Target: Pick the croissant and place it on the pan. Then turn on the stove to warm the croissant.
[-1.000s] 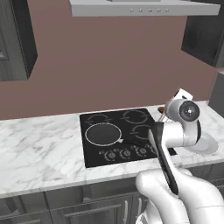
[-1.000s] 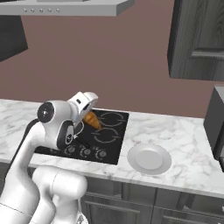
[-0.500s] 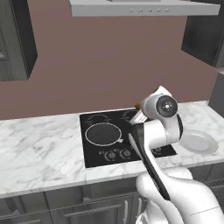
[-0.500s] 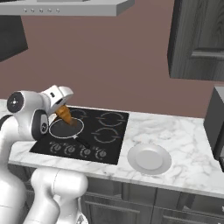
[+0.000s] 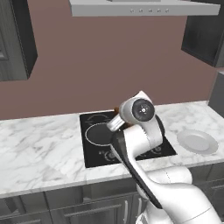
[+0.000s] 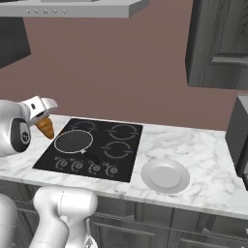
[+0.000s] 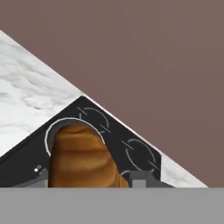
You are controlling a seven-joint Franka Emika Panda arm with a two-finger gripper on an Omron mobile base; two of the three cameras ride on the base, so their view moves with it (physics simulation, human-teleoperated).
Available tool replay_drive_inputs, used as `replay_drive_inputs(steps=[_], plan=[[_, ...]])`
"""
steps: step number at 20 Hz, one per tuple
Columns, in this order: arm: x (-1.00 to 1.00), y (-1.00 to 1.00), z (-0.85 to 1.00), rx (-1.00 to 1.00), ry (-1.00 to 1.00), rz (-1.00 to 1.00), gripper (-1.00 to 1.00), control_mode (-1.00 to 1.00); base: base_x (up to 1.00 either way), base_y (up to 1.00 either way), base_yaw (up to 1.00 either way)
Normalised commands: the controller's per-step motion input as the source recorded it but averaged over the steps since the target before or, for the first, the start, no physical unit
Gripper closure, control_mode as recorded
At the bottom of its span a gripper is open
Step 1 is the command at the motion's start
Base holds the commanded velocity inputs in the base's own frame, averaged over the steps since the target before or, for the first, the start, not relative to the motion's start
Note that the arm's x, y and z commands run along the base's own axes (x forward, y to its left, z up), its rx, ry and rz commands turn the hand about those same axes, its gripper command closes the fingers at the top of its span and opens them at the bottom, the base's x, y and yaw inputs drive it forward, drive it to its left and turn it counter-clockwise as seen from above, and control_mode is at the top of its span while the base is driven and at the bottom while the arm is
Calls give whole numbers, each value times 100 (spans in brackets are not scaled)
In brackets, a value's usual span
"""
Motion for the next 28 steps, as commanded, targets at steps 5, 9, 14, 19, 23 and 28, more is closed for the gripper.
replay_drive_inputs(steps=[5, 9, 14, 19, 23, 28], plan=[[8, 0, -51, 12, 18, 0, 100, -100, 0, 0, 0], [28, 0, -77, 27, 33, 0, 100, -100, 0, 0, 0], [16, 1, -8, 8, 5, 0, 100, -100, 0, 0, 0], [27, 0, -3, 0, 0, 0, 100, -100, 0, 0, 0], [49, 0, -25, 0, 5, 0, 100, -100, 0, 0, 0], [60, 1, -26, 0, 7, 0, 100, -100, 0, 0, 0]])
